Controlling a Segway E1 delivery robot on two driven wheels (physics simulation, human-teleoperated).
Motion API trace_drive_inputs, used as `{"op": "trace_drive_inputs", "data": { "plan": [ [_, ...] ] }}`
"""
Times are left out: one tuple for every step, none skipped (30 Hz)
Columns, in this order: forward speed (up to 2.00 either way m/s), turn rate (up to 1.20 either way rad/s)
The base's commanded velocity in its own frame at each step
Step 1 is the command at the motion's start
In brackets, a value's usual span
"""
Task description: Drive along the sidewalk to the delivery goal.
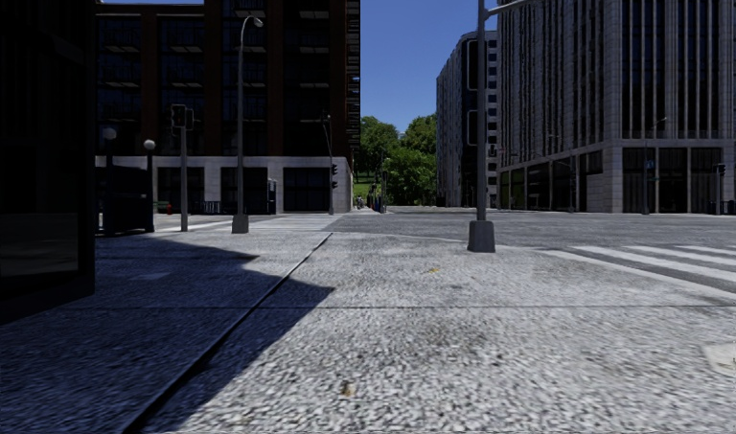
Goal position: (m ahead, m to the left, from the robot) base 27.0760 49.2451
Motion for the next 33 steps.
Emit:
{"op": "trace_drive_inputs", "data": {
  "plan": [
    [2.0, 0.0],
    [2.0, 0.0],
    [2.0, 0.0],
    [2.0, 0.0],
    [2.0, 0.0],
    [2.0, 0.0],
    [2.0, 0.0],
    [2.0, 0.0],
    [2.0, 0.0],
    [2.0, 0.0],
    [2.0, 0.0],
    [2.0, 0.0],
    [2.0, 0.0],
    [2.0, 0.0],
    [2.0, 0.0],
    [2.0, 0.0],
    [2.0, 0.0],
    [2.0, 0.0],
    [2.0, 0.0],
    [2.0, 0.0],
    [2.0, 0.0],
    [2.0, 0.0],
    [2.0, 0.0],
    [2.0, 0.0],
    [2.0, 0.0],
    [2.0, 0.0],
    [2.0, 0.0],
    [2.0, 0.0],
    [2.0, 0.0],
    [2.0, 0.0],
    [2.0, 0.0],
    [2.0, 0.0],
    [2.0, 0.0]
  ]
}}
